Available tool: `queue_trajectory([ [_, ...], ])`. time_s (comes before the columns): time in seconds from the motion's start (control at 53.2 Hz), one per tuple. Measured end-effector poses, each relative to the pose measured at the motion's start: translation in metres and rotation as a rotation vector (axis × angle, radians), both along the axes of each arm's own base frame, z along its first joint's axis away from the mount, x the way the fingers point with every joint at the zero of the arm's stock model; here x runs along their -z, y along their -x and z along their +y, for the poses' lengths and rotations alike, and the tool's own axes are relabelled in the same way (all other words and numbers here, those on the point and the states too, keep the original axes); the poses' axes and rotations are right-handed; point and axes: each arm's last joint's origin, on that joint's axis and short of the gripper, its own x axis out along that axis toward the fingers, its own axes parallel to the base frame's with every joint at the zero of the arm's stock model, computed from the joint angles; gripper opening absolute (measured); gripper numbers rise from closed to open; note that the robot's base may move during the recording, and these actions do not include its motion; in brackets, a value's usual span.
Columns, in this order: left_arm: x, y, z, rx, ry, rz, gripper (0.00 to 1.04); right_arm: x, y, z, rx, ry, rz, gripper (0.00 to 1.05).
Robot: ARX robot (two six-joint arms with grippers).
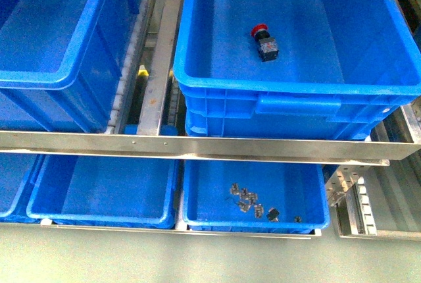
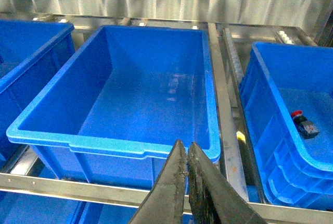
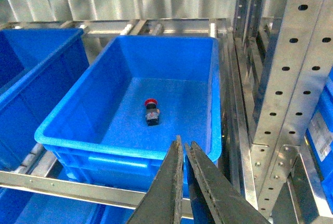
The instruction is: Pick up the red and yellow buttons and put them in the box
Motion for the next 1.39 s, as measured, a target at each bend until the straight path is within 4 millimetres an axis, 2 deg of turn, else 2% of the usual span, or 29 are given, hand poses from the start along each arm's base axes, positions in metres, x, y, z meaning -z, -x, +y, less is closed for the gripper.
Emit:
queue_trajectory([
  [0.188, 0.0, 0.003, 0.0, 0.0, 0.0, 0.001, 0.03, 0.0, 0.0, 0.0, 0.0, 0.0, 0.0, 0.04],
  [0.339, 0.004, 0.013, 0.0, 0.0, -0.001, 0.019, 0.03, 0.0, 0.0, 0.0, 0.0, 0.0, 0.0, 0.04],
  [0.658, 0.004, 0.014, 0.0, 0.0, -0.001, 0.018, 0.03, 0.0, 0.0, 0.0, 0.0, 0.0, 0.0, 0.04],
  [0.677, 0.004, 0.014, 0.0, 0.0, -0.001, 0.018, 0.05, 0.0, 0.0, 0.0, 0.0, 0.0, 0.0, 0.04],
  [0.809, 0.004, 0.014, 0.0, 0.0, -0.001, 0.018, 0.35, 0.0, 0.0, 0.0, 0.0, 0.0, 0.0, 0.33],
  [0.903, 0.004, 0.014, 0.0, 0.0, -0.001, 0.018, 0.62, 0.0, 0.0, 0.0, 0.0, 0.0, 0.0, 0.59],
  [0.997, 0.004, 0.014, 0.0, 0.0, -0.001, 0.018, 0.79, 0.0, 0.0, 0.0, 0.0, 0.0, 0.0, 0.76],
  [1.072, 0.004, 0.014, 0.0, 0.001, -0.002, 0.018, 0.99, 0.0, 0.0, 0.0, 0.001, 0.0, 0.0, 0.97],
  [1.091, 0.004, 0.014, 0.0, 0.003, -0.003, 0.018, 0.98, 0.0, 0.0, 0.0, 0.002, 0.0, 0.0, 0.99],
  [1.392, 0.004, 0.014, 0.0, 0.002, -0.002, 0.018, 0.97, 0.0, 0.0, 0.0, 0.002, 0.0, -0.001, 0.98],
])
